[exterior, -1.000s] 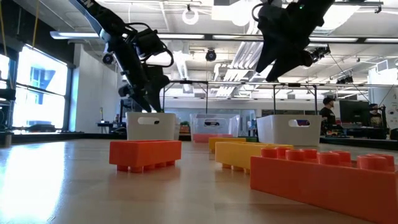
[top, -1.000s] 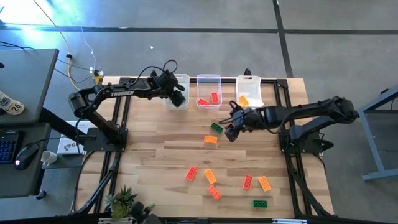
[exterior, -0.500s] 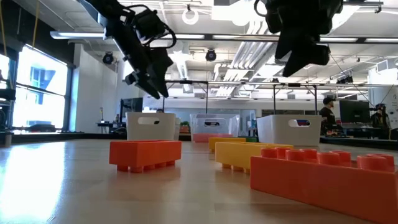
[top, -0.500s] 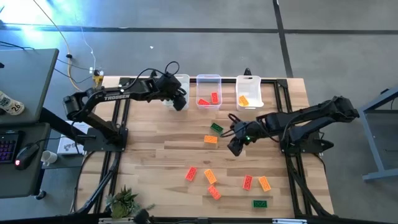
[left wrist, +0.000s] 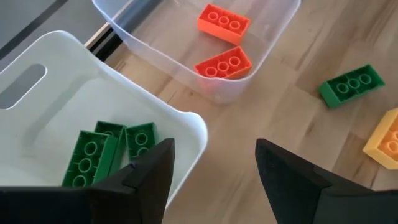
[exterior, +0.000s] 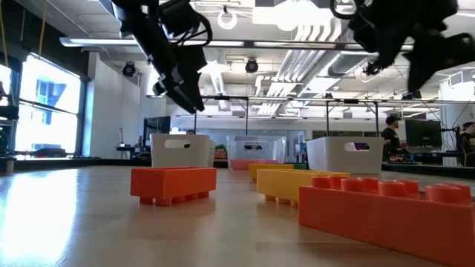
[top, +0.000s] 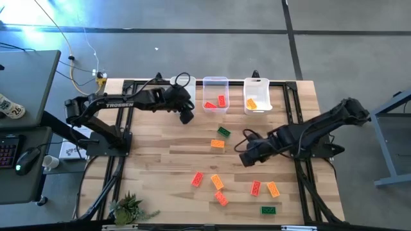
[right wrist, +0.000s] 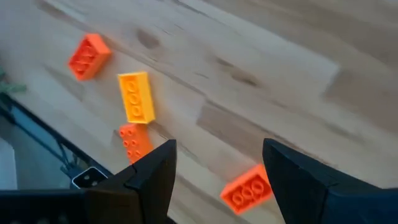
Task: Sort & place blocks by color
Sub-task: Put the orange game piece into the transparent bin
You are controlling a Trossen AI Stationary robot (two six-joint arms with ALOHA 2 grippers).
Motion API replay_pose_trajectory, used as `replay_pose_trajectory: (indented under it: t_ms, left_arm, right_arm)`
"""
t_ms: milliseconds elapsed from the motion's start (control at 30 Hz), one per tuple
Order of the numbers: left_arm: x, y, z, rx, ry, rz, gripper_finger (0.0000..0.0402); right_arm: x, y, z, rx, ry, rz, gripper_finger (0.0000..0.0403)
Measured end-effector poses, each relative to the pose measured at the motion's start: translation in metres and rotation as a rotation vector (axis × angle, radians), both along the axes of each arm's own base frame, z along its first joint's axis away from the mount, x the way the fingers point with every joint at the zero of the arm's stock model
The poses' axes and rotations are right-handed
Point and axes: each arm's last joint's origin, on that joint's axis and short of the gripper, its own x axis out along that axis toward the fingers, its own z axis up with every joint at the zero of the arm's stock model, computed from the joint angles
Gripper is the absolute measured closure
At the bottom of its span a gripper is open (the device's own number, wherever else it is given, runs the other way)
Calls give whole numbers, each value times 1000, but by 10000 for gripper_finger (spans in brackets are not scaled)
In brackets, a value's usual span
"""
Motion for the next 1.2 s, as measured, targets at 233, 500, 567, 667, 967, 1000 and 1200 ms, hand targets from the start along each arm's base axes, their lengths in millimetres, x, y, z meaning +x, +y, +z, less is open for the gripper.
replay_pose_trajectory:
  t_ms: [233,500,567,667,967,1000,1200]
  left_arm:
    - [2,-6,-1,-7,9,-18,192]
    - [2,-8,-1,-22,7,-6,192]
    - [2,-8,-1,-28,5,-1,192]
    - [2,-11,-2,-50,7,11,192]
    - [6,-26,-5,-79,40,-29,192]
    - [6,-29,-5,-79,41,-37,192]
    - [10,-40,-5,-74,45,-76,192]
  right_arm:
    - [-15,16,-4,34,120,-103,178]
    - [-29,38,-6,75,184,-171,178]
    - [-31,45,-8,80,204,-187,178]
    - [-34,54,-13,84,237,-213,178]
    - [-33,78,-28,116,281,-286,178]
    - [-31,80,-29,126,276,-291,178]
    - [-21,89,-40,153,264,-314,178]
